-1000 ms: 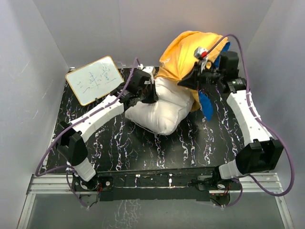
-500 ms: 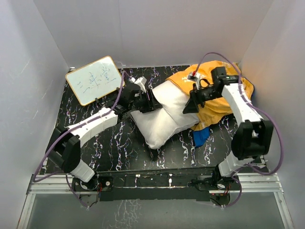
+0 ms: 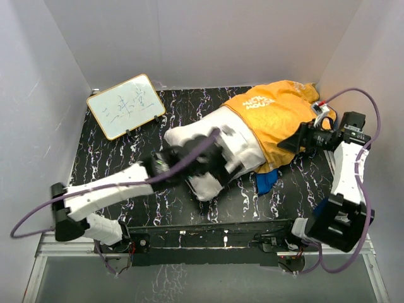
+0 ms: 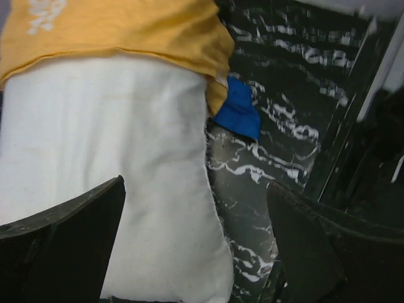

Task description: Put the pillow into the pillowcase

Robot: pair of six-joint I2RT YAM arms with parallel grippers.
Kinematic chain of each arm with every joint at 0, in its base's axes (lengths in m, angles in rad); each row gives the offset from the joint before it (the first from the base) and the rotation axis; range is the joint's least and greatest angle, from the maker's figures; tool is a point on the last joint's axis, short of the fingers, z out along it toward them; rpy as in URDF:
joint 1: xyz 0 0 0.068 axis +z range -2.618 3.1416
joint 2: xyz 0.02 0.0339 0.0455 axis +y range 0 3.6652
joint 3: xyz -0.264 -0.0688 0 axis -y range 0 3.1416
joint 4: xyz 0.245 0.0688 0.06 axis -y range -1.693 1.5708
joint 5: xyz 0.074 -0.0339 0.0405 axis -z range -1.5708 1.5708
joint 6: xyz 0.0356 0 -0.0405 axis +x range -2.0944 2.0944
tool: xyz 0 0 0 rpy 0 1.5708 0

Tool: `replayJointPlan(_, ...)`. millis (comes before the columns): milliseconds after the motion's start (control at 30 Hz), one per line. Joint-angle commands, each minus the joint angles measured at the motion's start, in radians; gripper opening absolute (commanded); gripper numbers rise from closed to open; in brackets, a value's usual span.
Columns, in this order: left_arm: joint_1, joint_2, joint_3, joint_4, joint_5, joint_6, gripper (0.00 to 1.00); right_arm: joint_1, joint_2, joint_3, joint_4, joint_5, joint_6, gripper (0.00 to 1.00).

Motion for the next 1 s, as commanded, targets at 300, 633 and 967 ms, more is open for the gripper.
replayJointPlan(300,-0.18,0.589,0.152,-0.166,-0.744,0.503,0.97,-0.131,0.134,-0.084,-0.06,0.01,-0.116,0.76)
replayJointPlan(633,-0.05,0.662,0.334,-0.312,-0.483,0.306,0.0,-0.124,0.159,-0.13,-0.058,0.053,-0.131,0.75)
replayJointPlan(967,0.134,0.569,0.687,-0.403,0.017,-0.053,0.0,-0.122,0.216,-0.039,0.036,0.066,0.051,0.75)
